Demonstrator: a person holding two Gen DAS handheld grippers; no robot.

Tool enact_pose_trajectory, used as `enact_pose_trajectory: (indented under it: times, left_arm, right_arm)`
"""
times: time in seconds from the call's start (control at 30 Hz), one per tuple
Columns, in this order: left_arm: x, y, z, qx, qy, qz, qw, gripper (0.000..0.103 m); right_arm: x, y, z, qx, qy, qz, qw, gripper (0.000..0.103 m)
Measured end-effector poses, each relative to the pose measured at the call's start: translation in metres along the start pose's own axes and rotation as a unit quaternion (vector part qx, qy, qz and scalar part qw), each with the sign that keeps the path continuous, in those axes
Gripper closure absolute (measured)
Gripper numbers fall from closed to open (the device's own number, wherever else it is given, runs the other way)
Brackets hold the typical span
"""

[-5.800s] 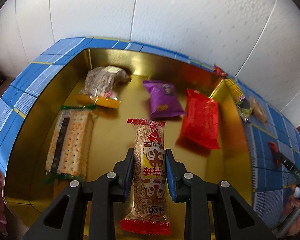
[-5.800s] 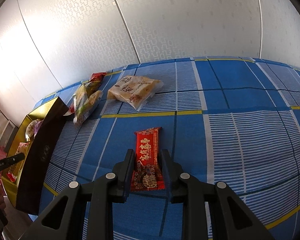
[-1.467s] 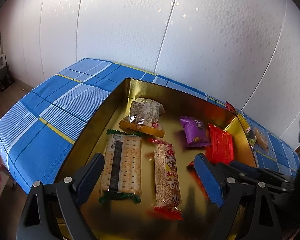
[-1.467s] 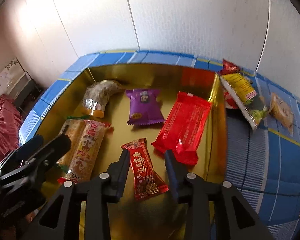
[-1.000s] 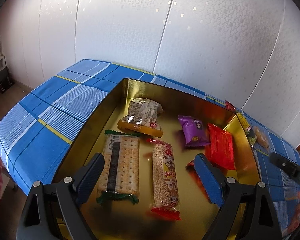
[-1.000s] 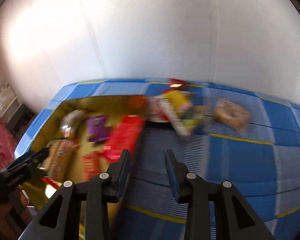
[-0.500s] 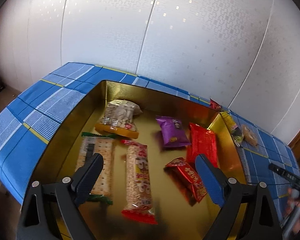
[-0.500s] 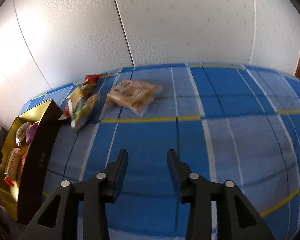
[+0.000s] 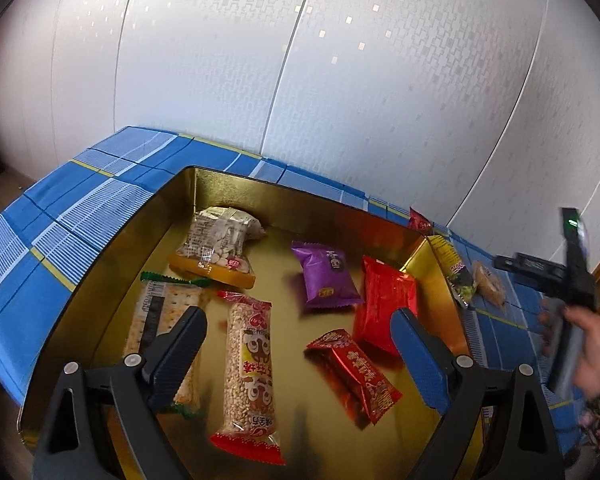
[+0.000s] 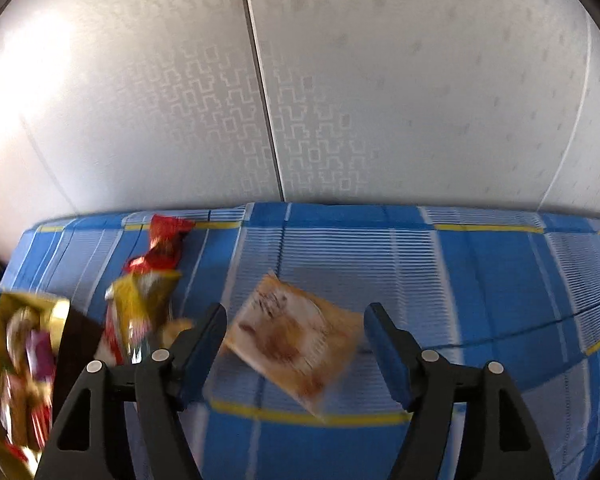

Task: Organize snacks
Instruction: 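Grasp the clear pastry bag on the cloth with the right gripper, then grasp the yellow chip bag with the left gripper while the right gripper holds the pastry bag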

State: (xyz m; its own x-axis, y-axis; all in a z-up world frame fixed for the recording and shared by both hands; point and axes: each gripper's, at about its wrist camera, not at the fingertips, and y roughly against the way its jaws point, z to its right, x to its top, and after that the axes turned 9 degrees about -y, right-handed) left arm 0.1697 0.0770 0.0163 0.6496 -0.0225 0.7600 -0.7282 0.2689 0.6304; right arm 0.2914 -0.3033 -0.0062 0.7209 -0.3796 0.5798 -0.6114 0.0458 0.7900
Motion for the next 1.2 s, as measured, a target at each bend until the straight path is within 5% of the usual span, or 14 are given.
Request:
enact_pose_trajectory:
  times: [0.2,0.53,0.7,0.97,1.2]
  left_arm:
    - [0.000,0.003,0.002,0.003,-0.005,0.006,1.0000,0.009]
    - [-0.001,0.014,0.035,0.026,-0.070,0.023,0.9969,0.010]
    - [0.009,0.025,0.073,0.007,-0.096,0.021,0.9951,0.009]
    - [0.060,-0.019,0.162,-0.053,-0.083,-0.069,0.9928,0.004]
    - [0.077,-0.099,0.217,0.011,-0.093,-0.136,0.9862,0.006]
  right_arm:
    - [-0.005,-0.037,-0.016,-0.063,0.034,-0.033,0.997,0.027]
    - [-0.041,0.003,0.047,-0.012,0.023,-0.037,0.999,0.027]
    - [-0.060,0.027,0.084,-0.012,0.012,-0.037,0.999,0.027]
    - [-0.080,0.049,0.115,0.016,-0.023,-0.003,1.000,0.027]
    - [-0.082,0.051,0.119,0.018,-0.013,-0.014,1.000,0.027]
